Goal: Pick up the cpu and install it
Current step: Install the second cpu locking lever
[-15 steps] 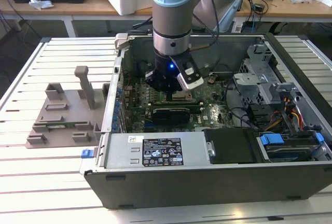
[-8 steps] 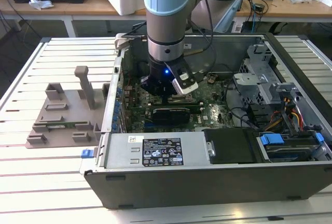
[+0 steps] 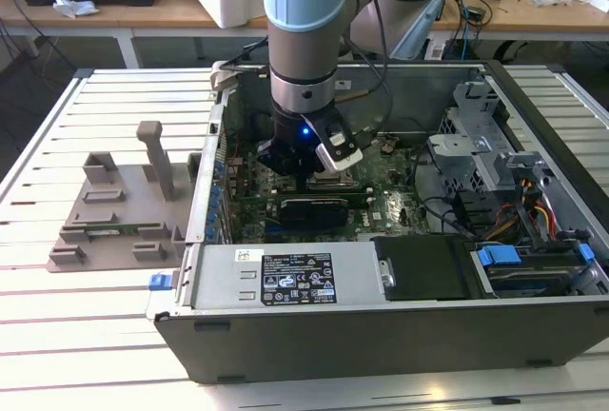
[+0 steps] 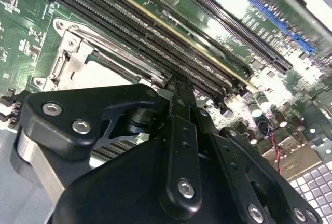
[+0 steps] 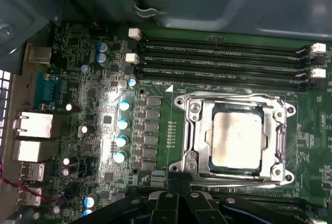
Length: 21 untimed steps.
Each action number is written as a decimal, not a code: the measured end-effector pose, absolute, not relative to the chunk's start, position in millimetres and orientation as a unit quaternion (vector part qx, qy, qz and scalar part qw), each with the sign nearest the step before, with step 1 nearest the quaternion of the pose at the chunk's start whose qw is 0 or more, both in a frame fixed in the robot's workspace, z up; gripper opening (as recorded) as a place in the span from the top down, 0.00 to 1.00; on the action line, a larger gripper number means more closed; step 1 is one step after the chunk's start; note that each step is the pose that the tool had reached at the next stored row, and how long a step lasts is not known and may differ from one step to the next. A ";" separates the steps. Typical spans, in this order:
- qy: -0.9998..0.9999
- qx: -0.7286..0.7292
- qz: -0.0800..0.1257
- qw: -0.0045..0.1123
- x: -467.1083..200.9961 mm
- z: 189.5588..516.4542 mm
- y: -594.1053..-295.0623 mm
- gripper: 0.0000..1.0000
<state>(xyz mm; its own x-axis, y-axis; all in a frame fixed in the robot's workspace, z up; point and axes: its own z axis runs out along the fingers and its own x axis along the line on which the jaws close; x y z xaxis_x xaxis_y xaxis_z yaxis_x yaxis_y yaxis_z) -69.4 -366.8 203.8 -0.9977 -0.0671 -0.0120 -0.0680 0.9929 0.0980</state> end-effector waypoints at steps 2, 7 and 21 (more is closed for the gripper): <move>0.998 -0.036 0.050 0.004 -69.3 202.3 -365.2 0.89; 0.998 -0.041 0.052 0.004 -69.4 200.8 -363.9 0.89; 0.997 -0.047 0.056 0.007 -70.5 212.2 -360.6 0.89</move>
<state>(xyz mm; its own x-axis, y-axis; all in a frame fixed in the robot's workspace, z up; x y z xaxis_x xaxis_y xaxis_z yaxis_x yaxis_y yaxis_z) -70.5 -360.6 212.2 -0.9955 -0.0922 -0.0194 -0.0938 0.9894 0.1106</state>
